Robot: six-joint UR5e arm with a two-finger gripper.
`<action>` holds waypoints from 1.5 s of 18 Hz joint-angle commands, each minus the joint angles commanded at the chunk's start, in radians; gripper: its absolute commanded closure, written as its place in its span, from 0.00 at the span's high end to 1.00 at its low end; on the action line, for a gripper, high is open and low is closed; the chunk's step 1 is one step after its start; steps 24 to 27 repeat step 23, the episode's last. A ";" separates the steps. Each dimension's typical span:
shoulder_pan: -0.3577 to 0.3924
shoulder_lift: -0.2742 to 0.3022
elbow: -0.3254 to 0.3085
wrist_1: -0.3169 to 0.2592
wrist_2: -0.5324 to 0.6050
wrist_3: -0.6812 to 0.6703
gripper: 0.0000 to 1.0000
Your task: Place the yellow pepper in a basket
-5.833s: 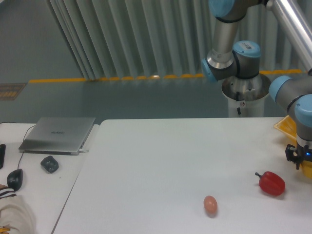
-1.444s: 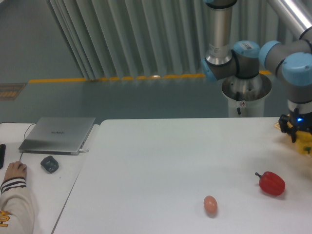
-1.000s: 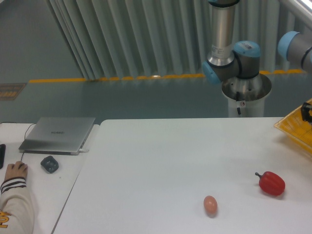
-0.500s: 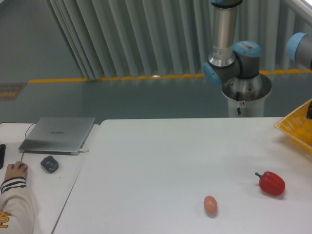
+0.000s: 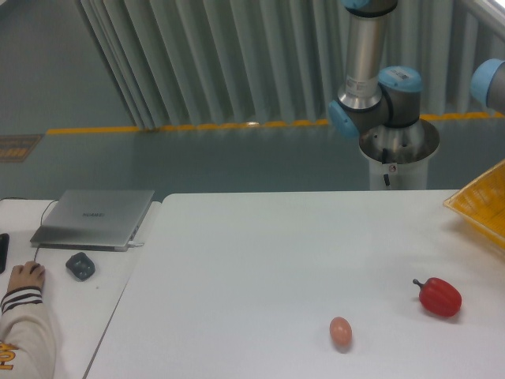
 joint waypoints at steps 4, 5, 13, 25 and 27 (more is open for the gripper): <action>0.041 0.000 0.031 -0.002 -0.095 0.241 1.00; 0.045 0.000 0.034 -0.002 -0.097 0.279 1.00; 0.066 -0.005 0.055 -0.014 -0.097 0.553 1.00; 0.068 0.002 0.046 -0.012 -0.092 0.573 1.00; 0.068 0.002 0.046 -0.012 -0.092 0.573 1.00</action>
